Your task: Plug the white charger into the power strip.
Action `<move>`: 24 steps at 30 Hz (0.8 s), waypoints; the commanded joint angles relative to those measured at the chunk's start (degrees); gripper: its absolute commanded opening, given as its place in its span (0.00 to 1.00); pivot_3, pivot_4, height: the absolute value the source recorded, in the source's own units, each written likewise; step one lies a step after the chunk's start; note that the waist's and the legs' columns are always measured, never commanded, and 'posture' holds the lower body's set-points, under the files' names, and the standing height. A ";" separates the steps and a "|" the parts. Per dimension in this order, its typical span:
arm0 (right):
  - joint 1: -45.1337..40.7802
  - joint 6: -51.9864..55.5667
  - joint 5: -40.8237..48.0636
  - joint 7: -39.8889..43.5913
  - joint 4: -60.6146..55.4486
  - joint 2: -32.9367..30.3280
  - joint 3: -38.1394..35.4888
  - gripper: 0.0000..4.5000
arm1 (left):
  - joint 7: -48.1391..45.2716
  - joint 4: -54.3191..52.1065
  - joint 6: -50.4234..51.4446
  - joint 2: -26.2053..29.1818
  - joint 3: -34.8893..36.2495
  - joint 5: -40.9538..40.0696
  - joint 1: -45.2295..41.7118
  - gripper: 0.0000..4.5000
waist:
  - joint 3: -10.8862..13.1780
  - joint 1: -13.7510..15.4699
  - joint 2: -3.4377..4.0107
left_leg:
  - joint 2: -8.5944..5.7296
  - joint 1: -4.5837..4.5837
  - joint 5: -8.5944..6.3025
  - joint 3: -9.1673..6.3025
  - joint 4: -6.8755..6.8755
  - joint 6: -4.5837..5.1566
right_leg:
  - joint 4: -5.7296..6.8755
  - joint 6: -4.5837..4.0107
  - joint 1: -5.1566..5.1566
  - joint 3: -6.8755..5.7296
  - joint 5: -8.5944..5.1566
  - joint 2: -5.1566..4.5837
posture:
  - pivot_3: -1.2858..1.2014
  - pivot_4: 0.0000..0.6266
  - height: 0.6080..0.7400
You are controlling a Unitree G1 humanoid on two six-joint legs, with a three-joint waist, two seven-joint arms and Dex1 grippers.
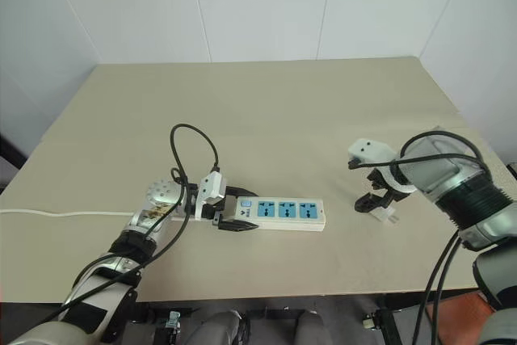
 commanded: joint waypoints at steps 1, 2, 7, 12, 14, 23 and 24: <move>0.93 -0.81 -2.22 0.89 0.35 -0.02 -0.33 1.00 | -1.18 0.22 1.59 0.59 -2.92 2.16 2.44 0.73 | 0.00 -0.02 0.00 | 0.00 0.00 0.00 0.00 0.01 0.00 | 0.00 0.00 0.00 0.00 0.00 0.00 | 0.52 0.24 1.00; 1.27 -0.65 -2.42 1.16 0.35 0.05 -0.36 1.00 | -1.12 0.08 1.66 0.65 -2.92 2.19 2.61 0.73 | 0.00 -0.02 0.00 | 0.00 0.00 0.00 0.00 0.01 0.00 | 0.00 0.00 0.00 0.01 0.00 0.00 | 0.52 0.24 1.00; 3.22 -0.42 -3.24 1.48 -0.27 0.62 -0.86 0.91 | -0.97 -0.54 2.00 0.71 -3.06 2.22 3.14 0.73 | -0.06 -0.15 0.04 | 0.01 0.03 -0.01 0.00 0.00 -0.02 | 0.00 0.00 0.01 0.01 0.00 0.00 | 0.52 0.24 1.00; 4.65 0.21 -3.39 1.33 -1.70 1.41 -1.37 0.58 | -0.90 -0.42 2.12 0.54 -3.14 2.23 3.18 0.73 | -0.18 -0.19 0.01 | 0.02 0.05 -0.01 0.00 0.02 -0.02 | 0.00 0.00 0.05 0.00 0.00 0.01 | 0.52 0.24 1.00; 5.02 0.61 -3.53 1.41 -2.41 1.56 -1.60 0.41 | -0.91 -0.44 2.20 0.51 -3.12 2.18 3.20 0.73 | -0.26 -0.21 0.00 | 0.02 0.06 -0.01 0.00 0.03 -0.02 | 0.00 0.00 0.06 0.00 0.00 0.01 | 0.52 0.24 1.00; 4.63 -3.17 -2.53 -8.47 -5.28 6.47 -16.46 0.26 | -1.02 -0.47 2.32 0.69 -3.19 2.21 3.37 0.73 | -0.52 -0.26 0.07 | 0.00 0.07 -0.02 0.00 0.03 -0.02 | 0.04 -0.01 0.04 0.05 0.01 0.02 | 0.52 0.24 1.00; 3.93 -4.63 0.26 -10.67 -5.32 9.45 -22.94 0.26 | -1.11 -0.42 2.33 0.74 -3.19 2.17 3.34 0.73 | -0.53 -0.30 0.10 | 0.01 0.07 -0.02 0.01 0.02 -0.02 | 0.05 -0.02 0.03 0.06 0.01 0.02 | 0.52 0.24 1.00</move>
